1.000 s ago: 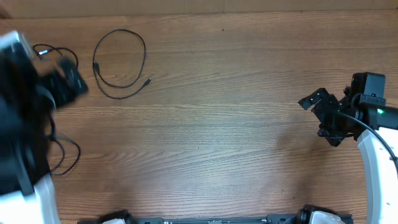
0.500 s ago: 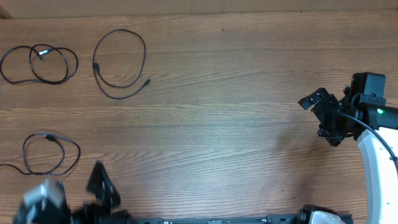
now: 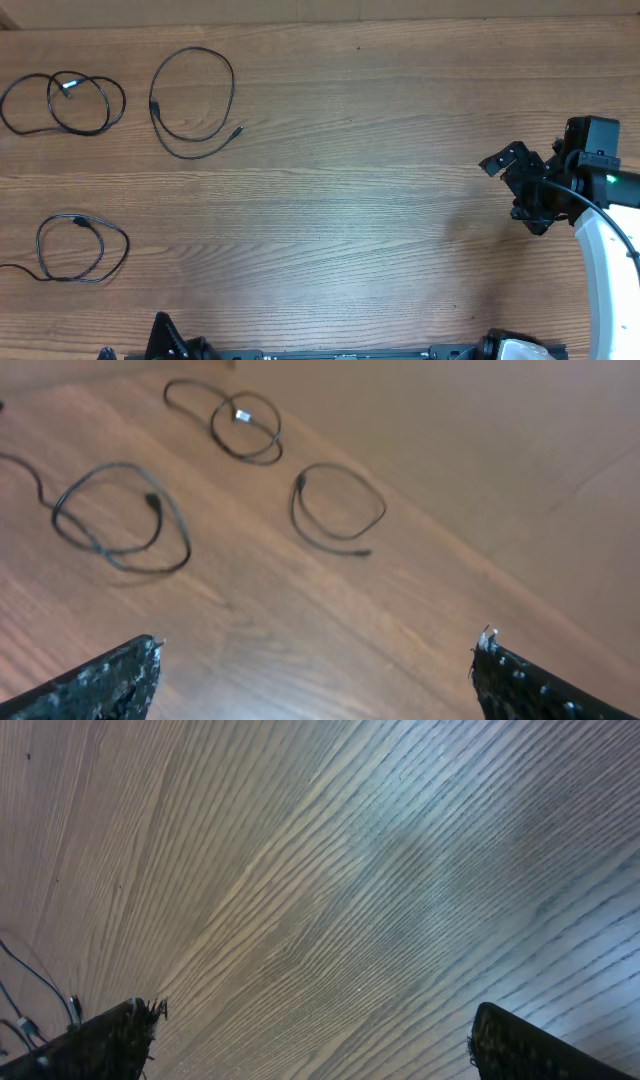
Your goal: Untangle cables
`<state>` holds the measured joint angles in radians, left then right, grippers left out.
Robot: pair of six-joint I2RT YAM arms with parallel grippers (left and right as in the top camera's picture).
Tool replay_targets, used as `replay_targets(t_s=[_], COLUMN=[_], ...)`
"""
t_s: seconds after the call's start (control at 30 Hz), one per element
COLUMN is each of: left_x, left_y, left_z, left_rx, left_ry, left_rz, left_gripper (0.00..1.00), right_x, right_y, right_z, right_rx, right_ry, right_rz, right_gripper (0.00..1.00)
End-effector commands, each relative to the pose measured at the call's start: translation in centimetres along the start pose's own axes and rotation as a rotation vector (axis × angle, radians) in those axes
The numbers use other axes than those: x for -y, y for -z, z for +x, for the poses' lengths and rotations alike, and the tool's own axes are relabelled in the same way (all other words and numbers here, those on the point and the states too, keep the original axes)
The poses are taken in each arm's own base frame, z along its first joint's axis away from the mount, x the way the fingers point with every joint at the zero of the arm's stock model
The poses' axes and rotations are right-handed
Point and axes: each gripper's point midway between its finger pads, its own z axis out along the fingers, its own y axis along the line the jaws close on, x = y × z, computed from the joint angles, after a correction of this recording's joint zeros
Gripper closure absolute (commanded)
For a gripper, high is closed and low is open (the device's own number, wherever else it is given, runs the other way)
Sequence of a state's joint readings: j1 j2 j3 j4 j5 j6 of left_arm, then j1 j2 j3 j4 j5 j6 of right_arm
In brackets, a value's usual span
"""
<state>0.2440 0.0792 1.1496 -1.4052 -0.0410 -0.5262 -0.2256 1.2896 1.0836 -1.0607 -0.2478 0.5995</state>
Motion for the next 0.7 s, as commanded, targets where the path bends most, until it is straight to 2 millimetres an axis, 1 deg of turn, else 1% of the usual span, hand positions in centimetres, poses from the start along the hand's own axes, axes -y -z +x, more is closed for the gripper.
replay_targets(t_s=[0.0,0.07,0.1,0.2,0.27,0.47,0.6,0.67], left_x=[0.6,1.1,1.7,4.4,5.7,6.0,6.8,6.7], left_y=[0.1,0.0,0.0,0.3,0.6,0.6,0.9,0.8], left_z=[-0.5,-1.0,-1.1,-1.1,-1.0,-1.7,-2.0,-2.0], left_rx=[0.027,0.043,0.05,0.059,0.067,0.098,0.108,0.107], left_ry=[0.02,-0.018,-0.069,-0.285,-0.378,-0.388,-0.402,-0.434], left_rz=[0.036,0.057,0.087,0.23,0.301,0.305,0.378,0.386], left_gripper=[0.0,0.0,0.01,0.0,0.0,0.0,0.01,0.01], right_x=[-0.6,-0.6,-0.6,-0.6,-0.6,-0.6,-0.6,-0.6], right_y=[0.3,0.3,0.3,0.3,0.3,0.3,0.3,0.3], right_z=[-0.4,-0.4,-0.4,-0.4,-0.4,-0.4,-0.4,-0.4], right_rx=[0.013,0.013,0.013,0.013,0.013,0.013,0.013,0.013], right_ry=[0.006,0.006,0.006,0.006,0.006,0.006,0.006,0.006], right_rz=[-0.013,-0.013,-0.013,-0.013,-0.013,-0.013,-0.013,-0.013], right_gripper=[0.0,0.0,0.0,0.0,0.0,0.0,0.0,0.0])
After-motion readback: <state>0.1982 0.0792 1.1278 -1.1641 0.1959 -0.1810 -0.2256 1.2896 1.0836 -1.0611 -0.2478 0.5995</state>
